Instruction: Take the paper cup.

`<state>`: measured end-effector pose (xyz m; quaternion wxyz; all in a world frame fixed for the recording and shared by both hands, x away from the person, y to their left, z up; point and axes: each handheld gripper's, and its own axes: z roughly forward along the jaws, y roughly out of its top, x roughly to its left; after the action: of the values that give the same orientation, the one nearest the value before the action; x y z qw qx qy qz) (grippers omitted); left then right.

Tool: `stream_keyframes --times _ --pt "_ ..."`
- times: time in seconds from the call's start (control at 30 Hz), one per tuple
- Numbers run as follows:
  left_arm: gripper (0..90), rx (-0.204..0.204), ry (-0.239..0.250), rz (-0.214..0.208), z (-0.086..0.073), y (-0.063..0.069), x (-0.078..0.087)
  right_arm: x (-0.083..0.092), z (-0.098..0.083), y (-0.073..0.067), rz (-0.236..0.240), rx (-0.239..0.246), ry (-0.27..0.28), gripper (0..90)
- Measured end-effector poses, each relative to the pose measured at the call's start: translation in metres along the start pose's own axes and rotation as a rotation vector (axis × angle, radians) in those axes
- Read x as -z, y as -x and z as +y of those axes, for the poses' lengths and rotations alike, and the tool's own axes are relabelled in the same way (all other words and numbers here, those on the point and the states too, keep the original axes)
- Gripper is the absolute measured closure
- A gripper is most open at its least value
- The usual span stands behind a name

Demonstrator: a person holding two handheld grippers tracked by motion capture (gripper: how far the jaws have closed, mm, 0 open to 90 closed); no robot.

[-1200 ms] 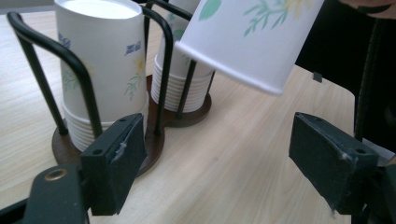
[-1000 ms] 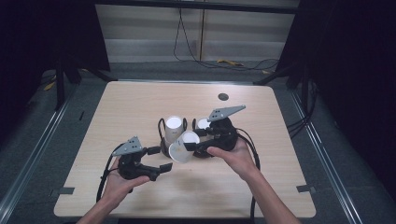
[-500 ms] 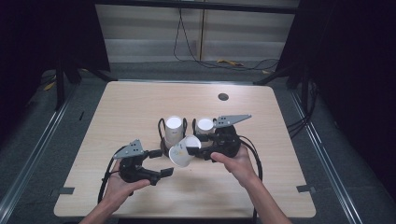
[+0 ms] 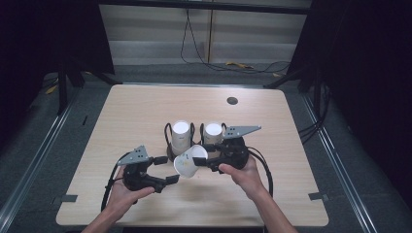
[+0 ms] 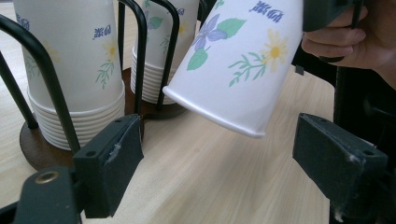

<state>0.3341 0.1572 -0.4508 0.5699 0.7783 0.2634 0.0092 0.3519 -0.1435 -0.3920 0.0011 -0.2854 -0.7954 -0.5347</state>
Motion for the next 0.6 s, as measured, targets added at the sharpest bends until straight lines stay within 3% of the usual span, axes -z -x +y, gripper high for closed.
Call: stream_keyframes --times 0.6 --pt "15.7 -0.014 0.006 -0.02 0.0 0.001 -0.003 -0.01 -0.009 -0.002 0.062 -0.007 0.009 38.9"
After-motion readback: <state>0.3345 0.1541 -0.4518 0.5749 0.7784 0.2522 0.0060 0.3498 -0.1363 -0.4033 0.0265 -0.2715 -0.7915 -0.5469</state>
